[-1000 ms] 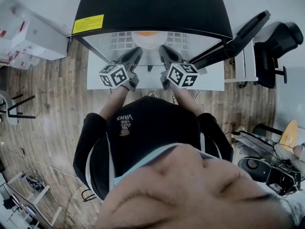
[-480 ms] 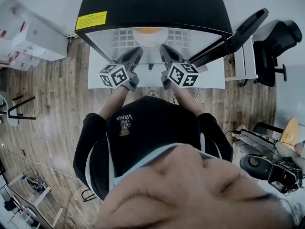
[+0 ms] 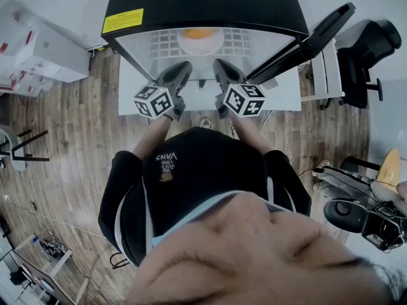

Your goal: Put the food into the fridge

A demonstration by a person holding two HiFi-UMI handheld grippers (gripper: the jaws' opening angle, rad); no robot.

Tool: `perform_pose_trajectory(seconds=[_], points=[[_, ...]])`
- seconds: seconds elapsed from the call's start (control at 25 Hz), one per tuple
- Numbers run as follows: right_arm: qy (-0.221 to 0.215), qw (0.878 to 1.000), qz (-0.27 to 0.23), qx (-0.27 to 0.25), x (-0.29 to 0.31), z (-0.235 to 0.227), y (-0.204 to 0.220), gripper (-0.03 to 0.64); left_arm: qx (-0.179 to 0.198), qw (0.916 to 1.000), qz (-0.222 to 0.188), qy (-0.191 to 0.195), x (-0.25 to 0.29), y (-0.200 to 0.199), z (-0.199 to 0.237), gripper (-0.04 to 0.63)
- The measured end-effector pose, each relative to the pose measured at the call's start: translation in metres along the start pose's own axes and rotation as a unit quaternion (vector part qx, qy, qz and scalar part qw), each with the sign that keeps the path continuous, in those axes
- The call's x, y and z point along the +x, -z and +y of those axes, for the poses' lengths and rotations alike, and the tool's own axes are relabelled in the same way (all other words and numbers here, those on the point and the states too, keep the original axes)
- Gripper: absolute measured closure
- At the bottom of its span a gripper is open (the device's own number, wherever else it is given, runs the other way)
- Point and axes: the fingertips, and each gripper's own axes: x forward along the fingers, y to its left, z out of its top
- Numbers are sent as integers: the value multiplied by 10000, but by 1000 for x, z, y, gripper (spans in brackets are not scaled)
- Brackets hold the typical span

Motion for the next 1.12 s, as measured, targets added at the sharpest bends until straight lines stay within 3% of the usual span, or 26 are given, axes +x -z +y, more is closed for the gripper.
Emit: perform_pose_trajectory(seconds=[0.48, 1.12], points=[[151, 9997, -155, -119, -27, 14, 12, 604, 404, 9992, -2, 7, -22, 6, -16, 563], [371, 9991, -156, -112, -56, 30, 34, 604, 458, 9988, 113, 100, -50, 26, -32, 563]])
